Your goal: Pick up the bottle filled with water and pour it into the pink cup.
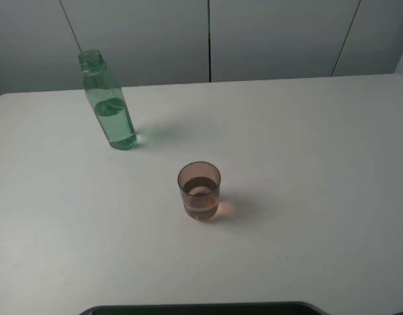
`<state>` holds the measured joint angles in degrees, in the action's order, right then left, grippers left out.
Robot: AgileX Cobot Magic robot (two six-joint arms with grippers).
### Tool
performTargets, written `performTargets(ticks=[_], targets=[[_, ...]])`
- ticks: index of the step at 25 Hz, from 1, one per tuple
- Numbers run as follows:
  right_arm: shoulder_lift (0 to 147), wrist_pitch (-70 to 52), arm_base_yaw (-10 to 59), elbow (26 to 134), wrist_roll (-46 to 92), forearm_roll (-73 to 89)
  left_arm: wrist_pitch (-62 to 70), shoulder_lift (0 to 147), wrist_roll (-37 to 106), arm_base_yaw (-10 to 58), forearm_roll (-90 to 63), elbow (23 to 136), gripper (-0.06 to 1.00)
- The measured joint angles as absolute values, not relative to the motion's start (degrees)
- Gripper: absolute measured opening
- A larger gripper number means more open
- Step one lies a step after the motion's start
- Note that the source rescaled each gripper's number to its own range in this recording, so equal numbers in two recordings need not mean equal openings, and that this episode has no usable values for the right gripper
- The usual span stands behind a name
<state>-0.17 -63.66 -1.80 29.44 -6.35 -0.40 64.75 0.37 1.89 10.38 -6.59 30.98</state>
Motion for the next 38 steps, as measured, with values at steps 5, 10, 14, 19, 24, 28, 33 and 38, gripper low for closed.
performTargets(ticks=[5,10,14,19,24,28,33,38], targets=[[-0.2,-63.7,-1.8,29.4,-6.4,-0.4,62.7,0.0,1.5,10.4,-4.9,29.6,0.93],[-0.2,-63.7,-1.8,29.4,-6.4,-0.4,62.4,0.0,0.0,10.4,-3.5,29.3,0.93],[-0.2,-63.7,-1.8,29.4,-6.4,-0.4,62.4,0.0,-0.5,10.4,-3.2,29.3,0.93],[-0.2,-63.7,-1.8,29.4,-6.4,-0.4,62.4,0.0,-0.6,10.4,-3.2,29.3,0.93],[-0.2,-63.7,-1.8,29.4,-6.4,-0.4,62.4,0.0,-0.7,10.4,-3.1,29.3,0.93],[-0.2,-63.7,-1.8,29.4,-6.4,-0.4,62.4,0.0,-0.7,10.4,-3.1,29.3,0.93],[-0.2,-63.7,-1.8,29.4,-6.4,-0.4,62.4,0.0,-0.7,10.4,-3.1,29.3,0.93],[-0.2,-63.7,-1.8,29.4,-6.4,-0.4,62.4,0.0,-0.7,10.4,-3.1,29.3,0.93]])
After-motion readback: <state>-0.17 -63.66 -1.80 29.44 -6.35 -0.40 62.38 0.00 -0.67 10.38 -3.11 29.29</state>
